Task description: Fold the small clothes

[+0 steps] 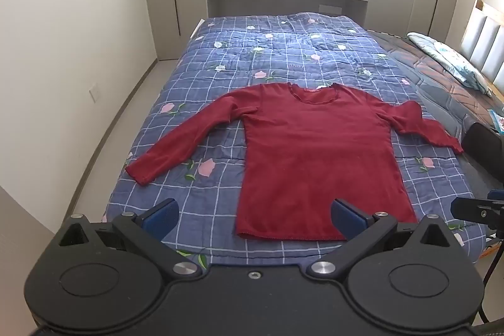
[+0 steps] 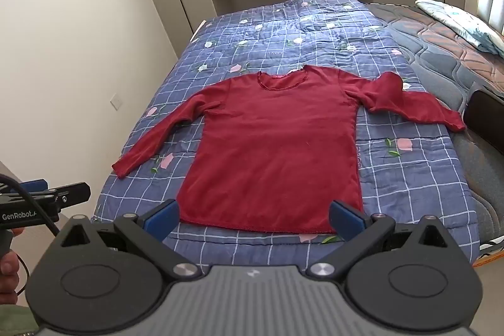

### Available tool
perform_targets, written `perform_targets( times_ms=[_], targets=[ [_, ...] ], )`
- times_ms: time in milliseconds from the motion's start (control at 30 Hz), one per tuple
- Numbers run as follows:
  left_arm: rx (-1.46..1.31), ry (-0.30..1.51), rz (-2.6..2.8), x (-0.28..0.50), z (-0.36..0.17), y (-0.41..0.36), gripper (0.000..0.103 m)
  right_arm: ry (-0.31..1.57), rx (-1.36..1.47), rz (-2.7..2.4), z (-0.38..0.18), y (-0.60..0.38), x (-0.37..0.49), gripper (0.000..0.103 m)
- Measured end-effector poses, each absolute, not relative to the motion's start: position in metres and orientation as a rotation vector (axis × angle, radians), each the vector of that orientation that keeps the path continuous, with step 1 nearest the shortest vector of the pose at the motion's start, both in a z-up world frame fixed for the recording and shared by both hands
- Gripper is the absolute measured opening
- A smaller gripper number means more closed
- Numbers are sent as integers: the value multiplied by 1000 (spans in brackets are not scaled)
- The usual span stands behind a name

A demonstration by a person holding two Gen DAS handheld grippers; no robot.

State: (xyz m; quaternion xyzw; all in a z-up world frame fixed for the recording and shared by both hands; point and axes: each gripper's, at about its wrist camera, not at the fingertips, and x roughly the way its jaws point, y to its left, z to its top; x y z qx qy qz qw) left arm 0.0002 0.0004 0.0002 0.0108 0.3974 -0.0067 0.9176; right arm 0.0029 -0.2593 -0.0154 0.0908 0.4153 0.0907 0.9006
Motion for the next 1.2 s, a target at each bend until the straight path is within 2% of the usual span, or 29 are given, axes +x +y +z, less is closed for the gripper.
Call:
perform_targets(
  times_ms=[567, 1200],
  targets=[
    [22, 806, -18, -1, 0, 0, 102, 844, 172, 183, -15, -260, 3, 103],
    [9, 756, -16, 0, 66, -8, 102, 635, 166, 169, 59, -262, -8, 103]
  ],
)
